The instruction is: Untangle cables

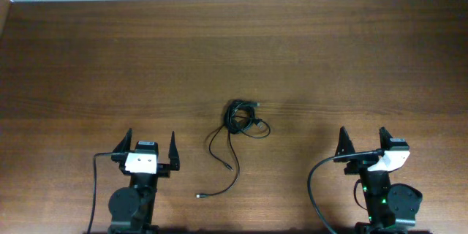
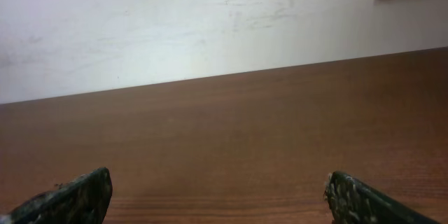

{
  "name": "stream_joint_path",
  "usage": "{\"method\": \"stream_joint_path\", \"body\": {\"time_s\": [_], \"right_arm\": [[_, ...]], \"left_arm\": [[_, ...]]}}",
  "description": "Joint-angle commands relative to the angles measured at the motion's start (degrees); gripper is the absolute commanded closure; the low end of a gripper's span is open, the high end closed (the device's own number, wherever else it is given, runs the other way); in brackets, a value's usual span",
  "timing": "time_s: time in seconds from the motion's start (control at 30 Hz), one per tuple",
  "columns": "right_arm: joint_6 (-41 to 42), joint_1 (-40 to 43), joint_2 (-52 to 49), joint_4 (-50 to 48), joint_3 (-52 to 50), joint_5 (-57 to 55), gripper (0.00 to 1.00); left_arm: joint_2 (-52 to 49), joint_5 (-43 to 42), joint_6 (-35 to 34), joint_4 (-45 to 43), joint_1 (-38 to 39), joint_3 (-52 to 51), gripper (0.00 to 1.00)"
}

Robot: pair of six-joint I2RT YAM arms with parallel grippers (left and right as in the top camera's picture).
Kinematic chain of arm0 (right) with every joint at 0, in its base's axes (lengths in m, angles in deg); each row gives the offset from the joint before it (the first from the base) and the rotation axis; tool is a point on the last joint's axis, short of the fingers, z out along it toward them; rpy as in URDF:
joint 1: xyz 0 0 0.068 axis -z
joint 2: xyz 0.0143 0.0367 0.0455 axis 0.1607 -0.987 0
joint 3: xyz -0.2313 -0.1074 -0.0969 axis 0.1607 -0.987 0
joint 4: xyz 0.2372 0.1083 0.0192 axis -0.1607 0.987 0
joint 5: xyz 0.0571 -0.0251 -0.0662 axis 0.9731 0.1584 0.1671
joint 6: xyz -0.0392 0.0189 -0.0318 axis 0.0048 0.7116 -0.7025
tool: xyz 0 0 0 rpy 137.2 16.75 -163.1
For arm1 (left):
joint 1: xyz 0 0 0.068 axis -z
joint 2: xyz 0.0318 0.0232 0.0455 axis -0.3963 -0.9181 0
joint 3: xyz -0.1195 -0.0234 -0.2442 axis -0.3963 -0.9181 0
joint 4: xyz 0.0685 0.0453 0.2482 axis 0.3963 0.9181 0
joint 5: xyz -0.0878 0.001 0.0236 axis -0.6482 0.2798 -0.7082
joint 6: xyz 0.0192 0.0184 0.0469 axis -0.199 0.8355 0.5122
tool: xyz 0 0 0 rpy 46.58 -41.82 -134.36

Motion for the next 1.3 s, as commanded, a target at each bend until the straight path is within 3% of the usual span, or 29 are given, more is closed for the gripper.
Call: {"method": "stream_joint_path", "body": {"time_s": [0.0, 0.1, 0.27, 0.57, 0.73, 0.97, 1.27], "right_arm": [[0.66, -0.52, 0.07, 0.22, -0.28, 1.16, 0.02], [0.66, -0.52, 0.07, 0.22, -0.28, 1.16, 0.02], [0.66, -0.52, 0.07, 0.22, -0.28, 1.16, 0.02], [0.66, -0.52, 0.07, 0.22, -0.28, 1.18, 0.02], [0.66, -0.52, 0.07, 0.22, -0.28, 1.16, 0.02], [0.66, -0.52, 0.07, 0.22, -0.28, 1.16, 0.02], [0.66, -0.52, 0.07, 0.22, -0.28, 1.16, 0.02]], "left_arm": [[0.44, 0.59, 0.76, 0.24, 0.28, -0.22, 0.01], [0.44, 0.48, 0.74, 0.02, 0.28, -0.22, 0.01], [0.44, -6.95, 0.74, -3.41, 0.28, -0.22, 0.01], [-1.99, -6.99, 0.74, -1.22, 0.28, 5.11, 0.01], [-10.29, -7.19, 0.74, 0.59, 0.28, 11.08, 0.01], [-29.64, -11.41, 0.74, 5.22, 0.28, 25.68, 0.01], [-53.92, -18.58, 0.74, 27.45, 0.28, 49.94, 0.01]]}}
